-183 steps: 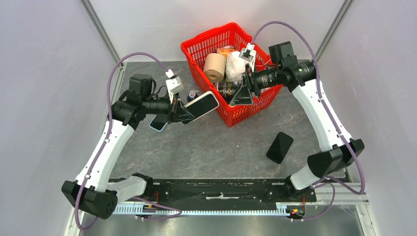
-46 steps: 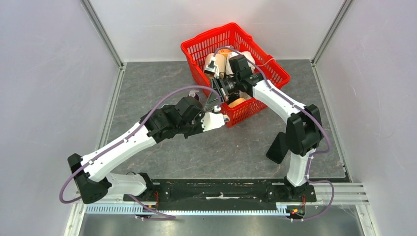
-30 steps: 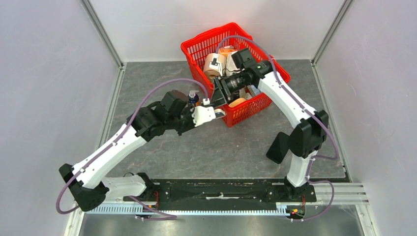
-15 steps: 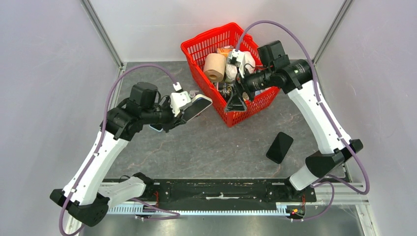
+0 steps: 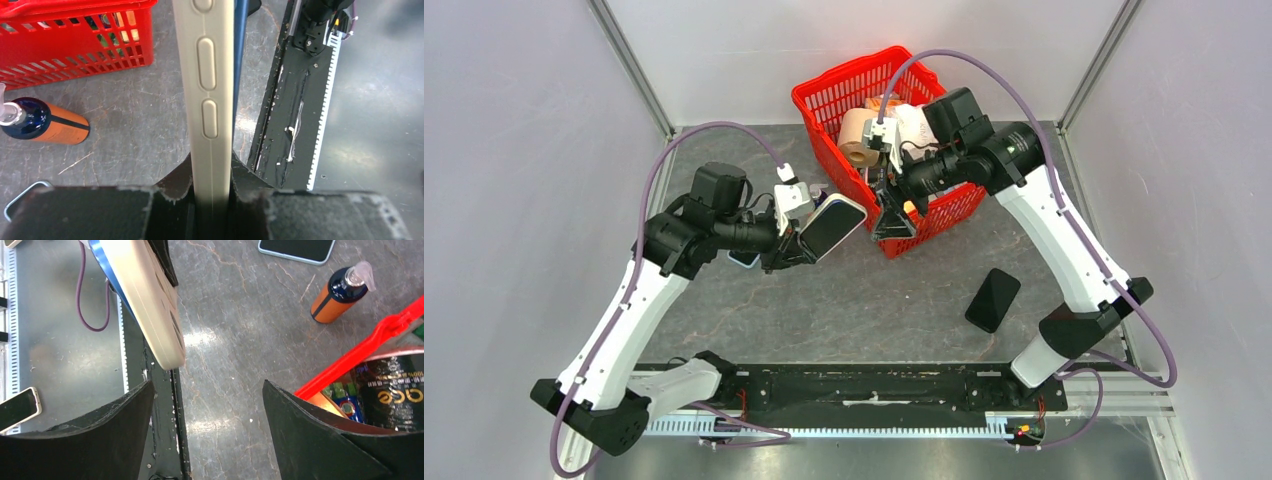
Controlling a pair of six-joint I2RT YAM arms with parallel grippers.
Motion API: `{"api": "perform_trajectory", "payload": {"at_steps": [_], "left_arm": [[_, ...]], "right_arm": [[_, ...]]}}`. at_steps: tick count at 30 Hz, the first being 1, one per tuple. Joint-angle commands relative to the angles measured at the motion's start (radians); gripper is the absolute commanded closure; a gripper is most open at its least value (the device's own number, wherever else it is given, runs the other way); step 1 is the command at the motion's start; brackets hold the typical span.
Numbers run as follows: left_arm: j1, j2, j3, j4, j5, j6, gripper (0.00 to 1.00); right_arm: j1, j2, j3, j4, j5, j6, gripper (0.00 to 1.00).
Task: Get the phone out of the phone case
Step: Remove the phone case from the phone.
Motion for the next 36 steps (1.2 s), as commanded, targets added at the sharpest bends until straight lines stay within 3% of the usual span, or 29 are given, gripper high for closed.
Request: {"api": "perform_trajectory", "payload": {"at_steps": [1, 8, 11, 17, 20, 27, 36], "left_arm": [[0.003, -0.001, 0.015, 0.096, 0.094, -0.067, 0.98], [0.002, 0.010, -0.010, 0.122, 0.112, -0.081, 0.98], [0.001, 0.011, -0.025, 0.135, 0.119, -0.086, 0.98], [0.002, 0.008, -0.036, 0.156, 0.142, -0.095, 0.98], [0.003, 0.004, -0.042, 0.170, 0.161, -0.095, 0.98], [0.001, 0.002, -0.063, 0.143, 0.337, 0.043, 0.98], [-0.049, 0.073, 0.041, -0.214, 0.378, 0.568, 0.98]], "right_arm": [[0.018, 0.021, 0.070, 0.001, -0.057, 0.002, 0.15], [0.040, 0.042, 0.079, 0.004, -0.088, 0.013, 0.24], [0.044, 0.049, 0.078, 0.004, -0.100, 0.014, 0.35], [0.049, 0.050, 0.055, -0.015, -0.121, -0.011, 0.74], [0.049, 0.039, 0.037, -0.033, -0.127, -0.044, 1.00], [0.049, 0.011, 0.036, -0.134, -0.213, -0.167, 1.00], [0.115, 0.057, 0.105, -0.294, -0.269, -0.291, 1.00]]}}
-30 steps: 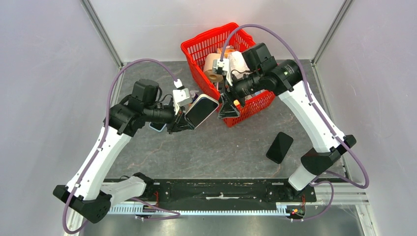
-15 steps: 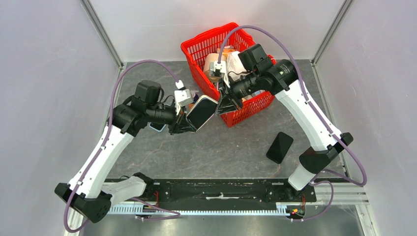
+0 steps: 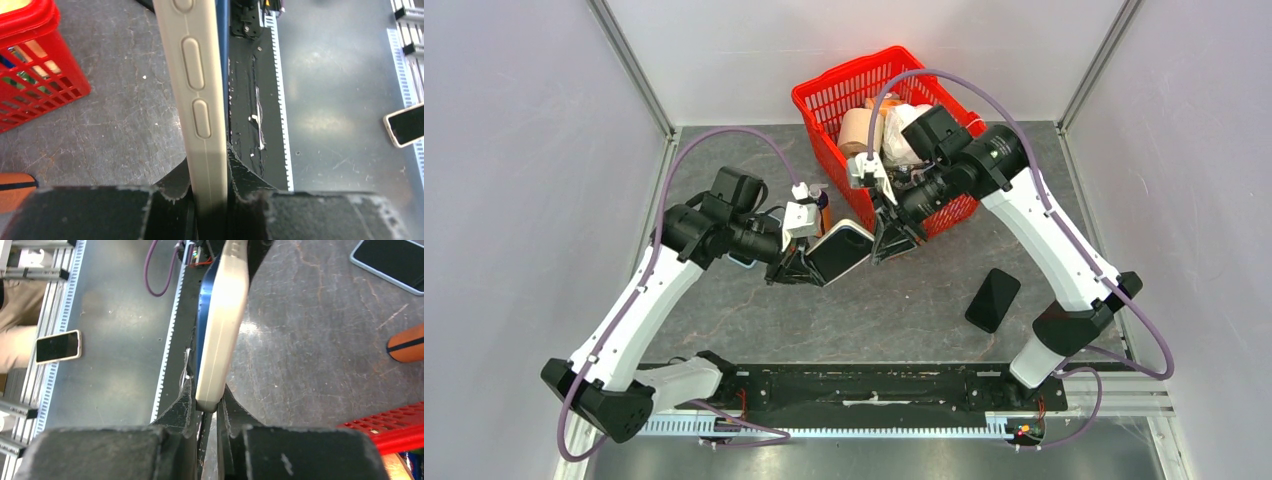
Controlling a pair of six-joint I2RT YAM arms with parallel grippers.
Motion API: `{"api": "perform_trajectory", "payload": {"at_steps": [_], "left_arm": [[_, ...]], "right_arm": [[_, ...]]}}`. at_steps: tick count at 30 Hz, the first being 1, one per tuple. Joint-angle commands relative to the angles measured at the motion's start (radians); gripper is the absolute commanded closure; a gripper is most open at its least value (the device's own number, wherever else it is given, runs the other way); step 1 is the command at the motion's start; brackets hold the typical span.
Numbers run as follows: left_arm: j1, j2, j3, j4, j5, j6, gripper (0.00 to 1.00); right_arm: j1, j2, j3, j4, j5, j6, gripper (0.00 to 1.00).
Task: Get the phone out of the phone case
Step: Remove the phone case from the phone.
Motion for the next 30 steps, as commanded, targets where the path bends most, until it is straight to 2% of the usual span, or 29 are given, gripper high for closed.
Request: {"api": "perform_trajectory", "payload": {"at_steps": [1, 8, 15, 30], "left_arm": [[-0.037, 0.021, 0.088, -0.162, 0.111, 0.401, 0.98], [-0.071, 0.084, 0.128, -0.270, 0.121, 0.584, 0.98], [-0.094, 0.121, 0.138, -0.336, 0.129, 0.718, 0.98], [-0.142, 0.164, 0.175, -0.424, 0.064, 0.881, 0.98]], "right_arm": [[0.047, 0.020, 0.057, -0.091, -0.081, -0.079, 1.00], [0.125, 0.054, 0.075, -0.120, -0.052, -0.104, 1.00], [0.138, 0.058, 0.086, -0.133, -0.057, -0.120, 1.00], [0.192, 0.097, 0.114, -0.185, -0.066, -0.162, 1.00]]}}
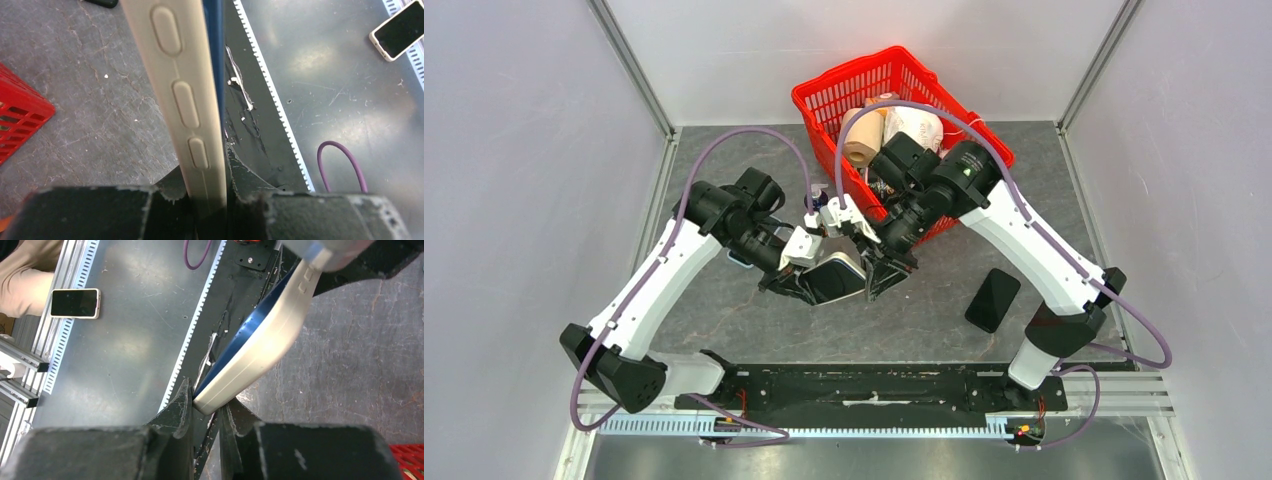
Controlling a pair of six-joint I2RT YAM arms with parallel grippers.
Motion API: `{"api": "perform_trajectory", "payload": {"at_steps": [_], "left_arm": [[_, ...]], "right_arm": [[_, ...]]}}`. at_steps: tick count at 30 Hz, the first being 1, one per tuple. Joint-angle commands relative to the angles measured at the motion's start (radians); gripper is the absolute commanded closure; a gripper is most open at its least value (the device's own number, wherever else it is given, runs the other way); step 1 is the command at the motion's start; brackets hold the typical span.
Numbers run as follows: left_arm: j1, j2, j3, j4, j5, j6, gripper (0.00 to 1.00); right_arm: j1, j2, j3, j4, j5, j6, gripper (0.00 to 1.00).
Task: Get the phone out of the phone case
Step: Remove the phone case from the phone.
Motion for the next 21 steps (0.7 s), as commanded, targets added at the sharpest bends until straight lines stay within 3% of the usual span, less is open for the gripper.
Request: {"api": "perform_trajectory", "payload": {"at_steps": [1, 21], "left_arm": [[-0.104, 0.010, 0.048, 0.020, 0.025, 0.281, 0.98], [-0.127, 0.028, 0.089, 0.051, -0.048, 0.247, 0.98]], "right_arm": [[0.015, 0.055, 0.056, -0.045, -0.117, -0.053, 1.00], [0.049, 0.068, 0.038, -0.071, -0.086, -0.076, 1.00]]}}
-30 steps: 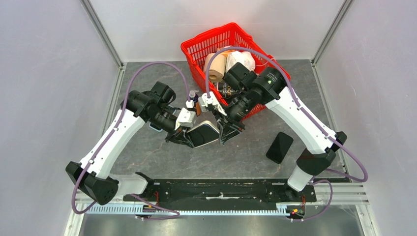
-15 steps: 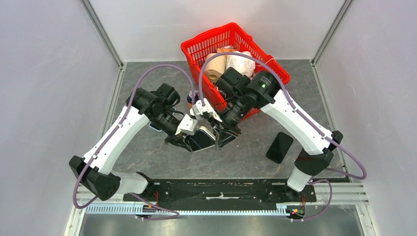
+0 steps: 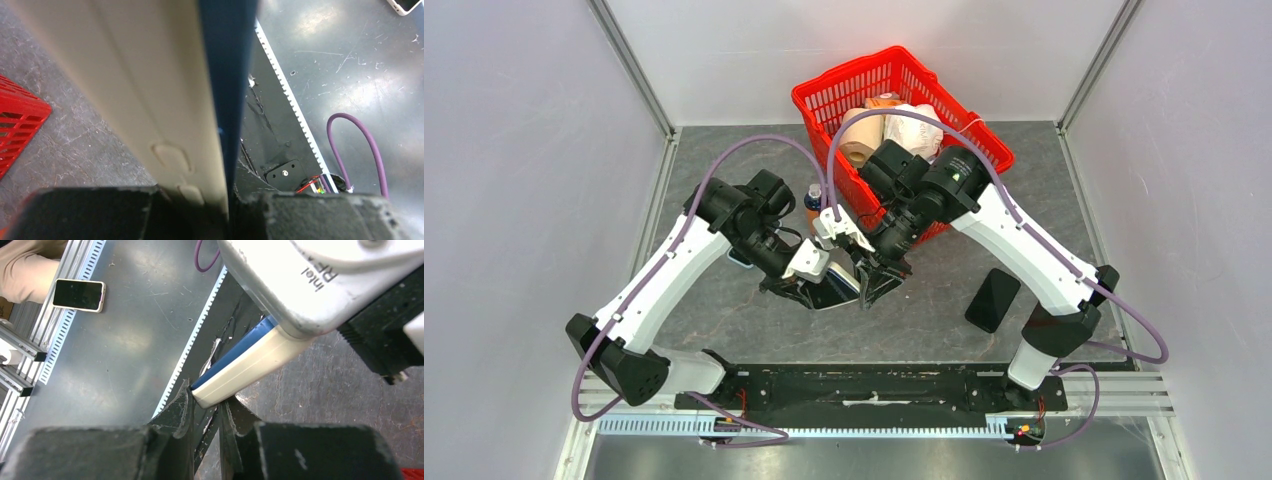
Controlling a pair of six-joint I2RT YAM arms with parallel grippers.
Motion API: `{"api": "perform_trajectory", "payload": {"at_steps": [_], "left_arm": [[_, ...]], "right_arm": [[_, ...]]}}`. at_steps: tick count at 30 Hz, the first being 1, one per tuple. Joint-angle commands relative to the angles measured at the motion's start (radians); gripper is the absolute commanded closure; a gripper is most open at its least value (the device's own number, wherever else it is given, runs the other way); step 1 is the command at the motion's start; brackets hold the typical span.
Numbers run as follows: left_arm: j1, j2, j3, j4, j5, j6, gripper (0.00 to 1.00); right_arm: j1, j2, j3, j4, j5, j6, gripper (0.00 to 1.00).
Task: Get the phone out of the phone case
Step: Remove the phone case from the phone.
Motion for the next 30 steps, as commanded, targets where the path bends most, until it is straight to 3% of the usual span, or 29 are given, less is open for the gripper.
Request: {"api": "perform_trajectory", "payload": {"at_steps": [1, 10, 17, 18, 24, 27, 30], "left_arm": [[-0.067, -0.020, 0.049, 0.129, 0.057, 0.121, 0.98], [-0.071, -0.046, 0.020, 0.140, 0.017, 0.119, 0.98], [-0.069, -0.067, -0.001, 0.241, -0.013, -0.045, 0.98], [-0.065, -0.071, -0.003, 0.248, -0.012, -0.064, 0.98], [0.011, -0.098, -0.027, 0.333, 0.056, -0.202, 0.98], [0.031, -0.107, -0.042, 0.397, 0.070, -0.295, 0.98], [0.031, -0.113, -0.051, 0.419, 0.085, -0.339, 0.98]], "right_arm": [[-0.004, 0.051, 0.036, -0.067, -0.056, -0.017, 1.00], [-0.006, 0.057, 0.024, -0.046, -0.024, 0.019, 1.00], [-0.011, 0.029, -0.020, 0.021, 0.056, 0.091, 1.00], [-0.013, 0.015, -0.036, 0.038, 0.073, 0.101, 0.98], [-0.032, -0.079, -0.140, 0.099, 0.179, 0.144, 0.45], [-0.039, -0.106, -0.162, 0.140, 0.204, 0.183, 0.37], [-0.054, -0.106, -0.158, 0.184, 0.226, 0.230, 0.38]]}}
